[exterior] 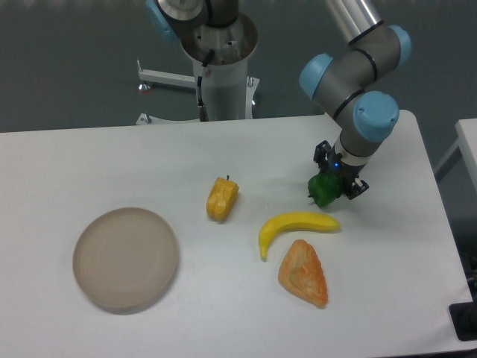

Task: Pick up the green pepper from the table
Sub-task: 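Lower the open gripper onto the green pepper and close it, then lift the gripped green pepper up off the table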

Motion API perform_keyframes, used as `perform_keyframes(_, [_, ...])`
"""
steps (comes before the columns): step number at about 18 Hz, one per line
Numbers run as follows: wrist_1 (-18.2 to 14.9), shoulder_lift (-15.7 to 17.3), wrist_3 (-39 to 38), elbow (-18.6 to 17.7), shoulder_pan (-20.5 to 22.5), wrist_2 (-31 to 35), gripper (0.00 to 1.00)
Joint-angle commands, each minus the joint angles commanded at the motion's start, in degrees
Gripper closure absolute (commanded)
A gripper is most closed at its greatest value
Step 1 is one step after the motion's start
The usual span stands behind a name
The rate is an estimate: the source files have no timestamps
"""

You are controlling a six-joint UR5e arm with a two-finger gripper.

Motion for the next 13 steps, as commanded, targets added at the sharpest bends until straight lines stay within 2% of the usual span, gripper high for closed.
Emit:
perform_keyframes(2, [-0.09,0.0,0.52,0.96,0.09,0.09,0.57])
perform_keyframes(5, [-0.35,-0.87,0.7,5.08,0.09,-0.35,0.57])
perform_keyframes(8, [-0.53,-3.24,0.79,10.88,-0.87,-0.35,0.57])
perform_keyframes(11, [-0.97,-6.15,0.7,18.52,-1.84,-0.26,0.57])
perform_keyframes(13, [-2.28,-7.46,0.62,22.04,-1.93,-0.26,0.57])
